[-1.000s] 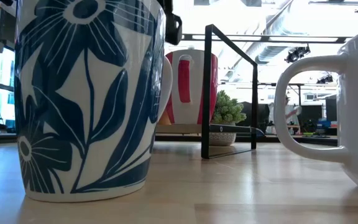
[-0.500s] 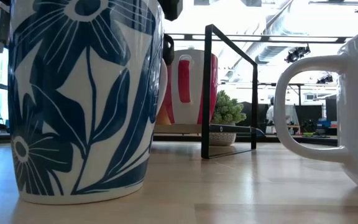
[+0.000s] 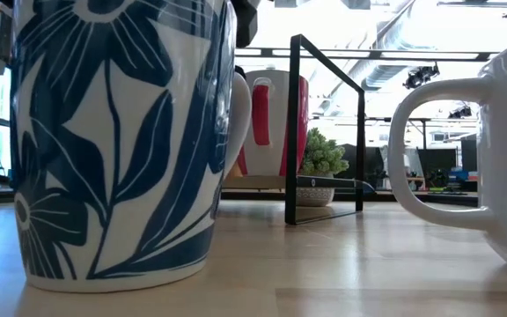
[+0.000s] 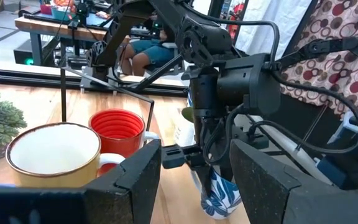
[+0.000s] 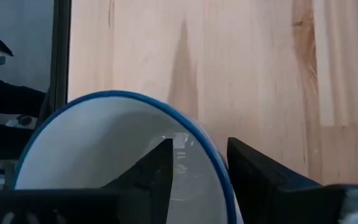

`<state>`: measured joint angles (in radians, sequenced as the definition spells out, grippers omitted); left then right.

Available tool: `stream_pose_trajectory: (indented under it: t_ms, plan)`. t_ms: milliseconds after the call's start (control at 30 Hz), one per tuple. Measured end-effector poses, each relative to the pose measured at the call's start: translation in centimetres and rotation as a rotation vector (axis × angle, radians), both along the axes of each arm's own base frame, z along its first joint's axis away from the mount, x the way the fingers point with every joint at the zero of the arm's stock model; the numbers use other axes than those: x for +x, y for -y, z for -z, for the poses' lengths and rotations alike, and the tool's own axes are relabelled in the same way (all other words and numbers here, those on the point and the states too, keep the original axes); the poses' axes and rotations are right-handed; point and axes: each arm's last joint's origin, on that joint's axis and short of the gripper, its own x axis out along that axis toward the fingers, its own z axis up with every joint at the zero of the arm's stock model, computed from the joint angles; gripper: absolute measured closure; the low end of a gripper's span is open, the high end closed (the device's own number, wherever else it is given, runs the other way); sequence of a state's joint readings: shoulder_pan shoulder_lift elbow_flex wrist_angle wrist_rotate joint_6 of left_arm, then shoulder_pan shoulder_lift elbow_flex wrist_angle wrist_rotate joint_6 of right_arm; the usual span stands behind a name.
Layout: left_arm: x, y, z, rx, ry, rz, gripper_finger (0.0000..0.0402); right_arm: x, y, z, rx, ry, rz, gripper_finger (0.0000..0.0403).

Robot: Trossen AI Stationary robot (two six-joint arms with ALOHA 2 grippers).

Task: Place coffee mugs
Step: Put the left blue patterned mug on the shelf

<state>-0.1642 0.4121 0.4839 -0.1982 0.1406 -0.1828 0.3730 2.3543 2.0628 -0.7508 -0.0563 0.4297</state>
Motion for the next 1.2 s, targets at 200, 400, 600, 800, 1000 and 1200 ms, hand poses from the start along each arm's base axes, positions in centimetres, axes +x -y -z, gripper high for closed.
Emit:
stream_pose_trajectory:
  t_ms: [200, 400, 600, 800, 1000, 1200]
  plan:
    - [0.0, 0.0, 0.0, 0.000, 0.000, 0.000, 0.0222, 0.2, 0.4, 0.0, 0.012, 0.002, 0.030, 0.0343]
    - [0.0, 0.0, 0.0, 0.000, 0.000, 0.000, 0.0222, 0.5, 0.4, -0.2, 0.006, 0.034, 0.105, 0.0396]
    - [0.0, 0.0, 0.0, 0.000, 0.000, 0.000, 0.0222, 1.2, 0.3, -2.3, 0.027, 0.122, 0.124, 0.0400]
    - [0.0, 0.0, 0.0, 0.000, 0.000, 0.000, 0.0222, 1.5, 0.3, -8.1, 0.005, 0.261, 0.133, 0.0401]
    - [-0.1, 0.0, 0.0, -0.021, -0.003, 0.019, 0.0222, -0.6, 1.3, -12.3, -0.042, 0.321, 0.218, 0.0402]
    - [-0.5, 0.1, -0.2, -0.034, 0.015, 0.039, 0.0222, -3.0, 2.5, -14.4, -0.247, 0.314, 0.333, 0.0402]
